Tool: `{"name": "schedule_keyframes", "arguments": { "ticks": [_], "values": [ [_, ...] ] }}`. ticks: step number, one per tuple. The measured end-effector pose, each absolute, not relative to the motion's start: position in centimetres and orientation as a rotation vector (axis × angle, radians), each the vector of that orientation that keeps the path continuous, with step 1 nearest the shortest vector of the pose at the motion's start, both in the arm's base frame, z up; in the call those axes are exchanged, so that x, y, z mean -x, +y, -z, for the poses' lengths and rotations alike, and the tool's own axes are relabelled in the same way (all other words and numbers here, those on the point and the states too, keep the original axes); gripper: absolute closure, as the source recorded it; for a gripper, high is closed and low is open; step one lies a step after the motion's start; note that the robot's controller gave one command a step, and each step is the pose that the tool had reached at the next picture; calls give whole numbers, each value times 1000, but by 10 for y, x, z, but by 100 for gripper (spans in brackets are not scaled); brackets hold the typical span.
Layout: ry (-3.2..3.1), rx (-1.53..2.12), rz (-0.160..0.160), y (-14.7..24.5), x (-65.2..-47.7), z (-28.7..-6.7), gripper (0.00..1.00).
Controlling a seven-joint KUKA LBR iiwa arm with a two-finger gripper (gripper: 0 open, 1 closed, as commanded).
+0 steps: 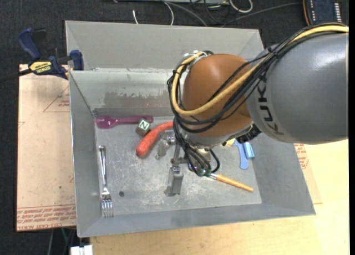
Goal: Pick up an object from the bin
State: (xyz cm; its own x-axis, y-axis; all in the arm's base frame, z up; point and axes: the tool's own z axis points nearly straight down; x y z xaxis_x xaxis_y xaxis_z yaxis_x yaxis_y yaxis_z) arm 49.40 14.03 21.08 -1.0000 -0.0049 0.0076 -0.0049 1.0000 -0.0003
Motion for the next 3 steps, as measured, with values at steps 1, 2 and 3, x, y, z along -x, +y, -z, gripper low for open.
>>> {"name": "schedule_keyframes", "arguments": {
  "ticks": [1, 2, 3],
  "values": [
    [-3142, 0, 2, 139, -496, -215, 0],
    [-3136, 233, 6, 121, -583, -80, 0],
    [-3146, -312, 6, 100, -601, -164, 0]
  ]
}}
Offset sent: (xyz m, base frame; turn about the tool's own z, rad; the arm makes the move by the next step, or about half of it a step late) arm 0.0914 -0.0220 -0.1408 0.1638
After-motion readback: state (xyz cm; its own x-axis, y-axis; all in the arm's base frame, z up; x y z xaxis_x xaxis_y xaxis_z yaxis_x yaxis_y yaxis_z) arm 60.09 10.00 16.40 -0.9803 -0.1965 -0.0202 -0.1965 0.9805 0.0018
